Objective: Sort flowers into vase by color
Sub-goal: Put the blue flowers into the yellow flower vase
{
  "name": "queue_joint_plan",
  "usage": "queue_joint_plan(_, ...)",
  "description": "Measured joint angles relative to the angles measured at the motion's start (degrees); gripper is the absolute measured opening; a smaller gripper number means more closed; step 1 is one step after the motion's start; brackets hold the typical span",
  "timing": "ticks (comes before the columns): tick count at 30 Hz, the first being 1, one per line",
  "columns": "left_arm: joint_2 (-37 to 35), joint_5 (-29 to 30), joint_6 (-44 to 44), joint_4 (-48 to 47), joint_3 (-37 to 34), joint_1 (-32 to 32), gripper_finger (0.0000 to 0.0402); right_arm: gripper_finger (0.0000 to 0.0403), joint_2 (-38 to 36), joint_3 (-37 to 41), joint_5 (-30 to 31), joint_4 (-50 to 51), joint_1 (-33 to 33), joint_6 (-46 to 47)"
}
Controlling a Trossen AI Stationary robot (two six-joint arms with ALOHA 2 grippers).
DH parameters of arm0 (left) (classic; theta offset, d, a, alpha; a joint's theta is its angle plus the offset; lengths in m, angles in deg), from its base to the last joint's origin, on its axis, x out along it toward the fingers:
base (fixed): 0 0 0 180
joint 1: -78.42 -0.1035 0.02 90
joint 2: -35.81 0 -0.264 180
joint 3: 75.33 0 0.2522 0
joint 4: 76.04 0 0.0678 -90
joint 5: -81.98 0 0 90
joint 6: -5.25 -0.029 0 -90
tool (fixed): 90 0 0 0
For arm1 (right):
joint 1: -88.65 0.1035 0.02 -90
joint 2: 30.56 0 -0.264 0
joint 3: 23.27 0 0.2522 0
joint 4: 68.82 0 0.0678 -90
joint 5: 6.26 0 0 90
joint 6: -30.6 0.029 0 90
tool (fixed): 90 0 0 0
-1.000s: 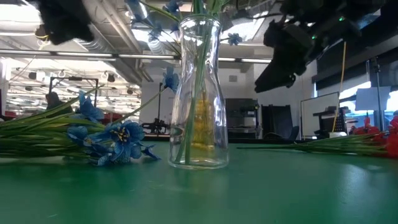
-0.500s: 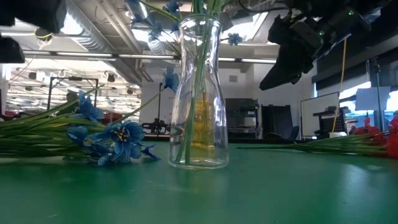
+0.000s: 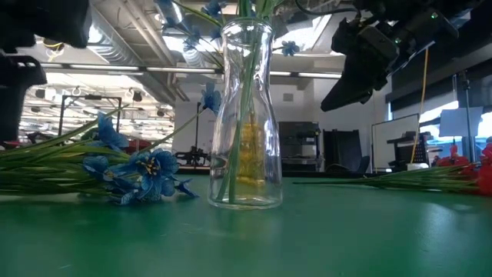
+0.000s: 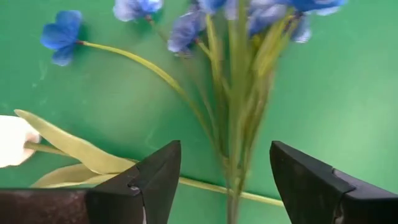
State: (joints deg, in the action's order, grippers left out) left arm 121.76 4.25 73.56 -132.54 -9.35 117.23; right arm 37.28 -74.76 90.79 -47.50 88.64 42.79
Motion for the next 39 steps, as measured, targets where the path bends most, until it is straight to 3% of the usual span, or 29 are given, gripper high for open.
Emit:
queue_joint_plan(12, 8.88, -5.98, -2.95, 4.62, -0.26, -1.71, 0.0269, 0.0083, 0.02, 0.0, 0.01, -0.19, 0.0, 0.67)
queue_joint_plan(20, 11.17, -8.33, -3.03, 4.11, -0.01, -3.88, 0.0253, 0.0083, 0.02, 0.0, 0.01, -0.21, 0.0, 0.66)
queue_joint_plan(26, 10.97, -9.47, -2.8, 2.44, 0.45, -5.59, 0.0185, 0.0083, 0.02, 0.0, 0.02, -0.19, 0.0, 0.66)
queue_joint_plan(34, 10.47, -6.83, -4.42, -2.37, 5.1, -7.53, 0.0024, 0.0083, 0.02, 0.0, 0.0, -0.15, 0.0, 0.66)
queue_joint_plan(39, 8.91, -2.47, -5.97, -9.89, 10.77, -7.59, 0.0017, 0.0083, 0.02, 0.0, 0.0, -0.02, 0.0, 0.66)
